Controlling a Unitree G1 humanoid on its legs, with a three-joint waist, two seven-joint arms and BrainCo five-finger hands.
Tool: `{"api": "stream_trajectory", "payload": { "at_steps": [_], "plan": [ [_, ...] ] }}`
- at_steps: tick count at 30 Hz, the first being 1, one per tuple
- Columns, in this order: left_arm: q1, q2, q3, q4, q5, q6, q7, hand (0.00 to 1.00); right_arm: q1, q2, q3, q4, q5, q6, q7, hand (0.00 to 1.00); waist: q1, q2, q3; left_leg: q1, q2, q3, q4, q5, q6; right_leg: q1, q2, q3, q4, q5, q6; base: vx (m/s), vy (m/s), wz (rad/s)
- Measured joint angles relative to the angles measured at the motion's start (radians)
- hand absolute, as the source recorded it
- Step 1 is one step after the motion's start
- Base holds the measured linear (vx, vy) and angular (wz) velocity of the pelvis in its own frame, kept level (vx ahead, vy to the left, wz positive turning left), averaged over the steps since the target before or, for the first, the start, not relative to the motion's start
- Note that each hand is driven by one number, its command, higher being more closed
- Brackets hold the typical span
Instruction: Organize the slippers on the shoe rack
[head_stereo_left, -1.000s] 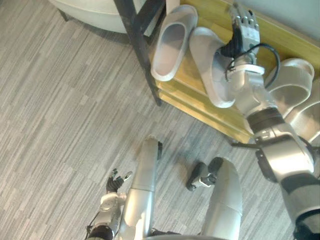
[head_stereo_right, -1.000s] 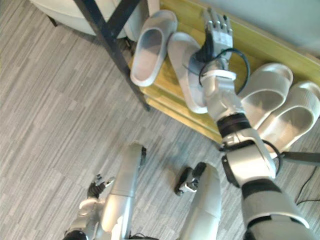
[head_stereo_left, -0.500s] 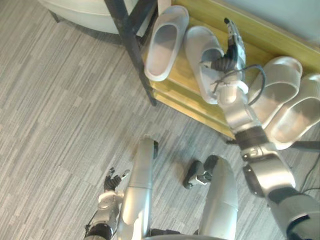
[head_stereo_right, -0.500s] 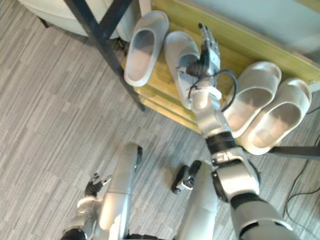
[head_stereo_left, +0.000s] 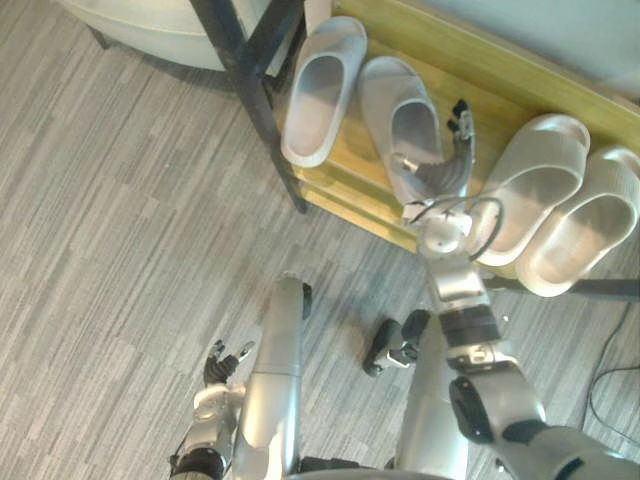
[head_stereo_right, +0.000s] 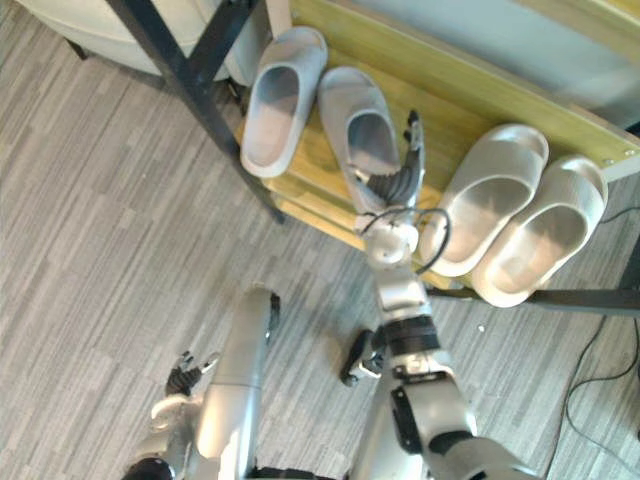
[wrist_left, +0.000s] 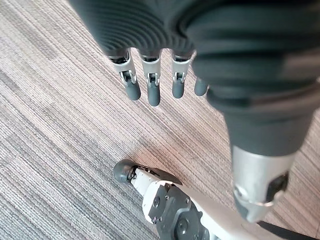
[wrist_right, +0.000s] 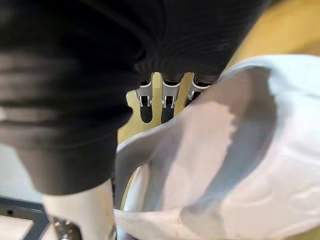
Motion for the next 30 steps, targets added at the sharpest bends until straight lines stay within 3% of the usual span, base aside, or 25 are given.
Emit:
{"api": "stream_trajectory", "payload": {
  "at_steps": [6,10,14,30],
  "plan": [
    [-0.003,-0.002,0.026,-0.001,0.001,0.012,0.0,0.0,0.044,0.028,-0.006,0.002,0.123,-0.033,0.017,0.0,0.0,-0.014,0.009,0.021,0.003,0.015,-0.016,0.0,0.0,0.011,0.003,0.012,-0.014,0.006,0.007,0.0,0.006,-0.02],
    [-0.003,-0.004,0.043,0.0,0.001,0.016,0.001,0.0,0.054,0.046,-0.006,0.002,0.236,-0.082,0.052,0.0,-0.006,-0.014,0.009,0.025,0.009,0.014,-0.019,-0.002,0.003,0.018,0.009,0.009,-0.027,0.012,0.008,0.01,0.008,-0.04],
    [-0.004,-0.006,0.046,0.0,0.002,0.018,0.001,0.0,0.054,0.05,0.0,0.002,0.317,-0.1,0.088,0.0,-0.006,-0.014,0.009,0.026,0.009,0.015,-0.019,-0.002,0.003,0.019,0.009,0.009,-0.027,0.012,0.008,0.0,0.0,0.0],
    [-0.012,-0.008,0.052,0.0,0.02,0.037,0.006,0.0,0.039,0.093,0.103,0.011,0.474,-0.091,0.126,0.0,0.002,-0.014,0.009,0.042,0.008,0.013,-0.02,-0.002,0.003,0.037,0.007,0.006,-0.029,0.013,0.007,0.0,0.0,0.0]
  ]
}}
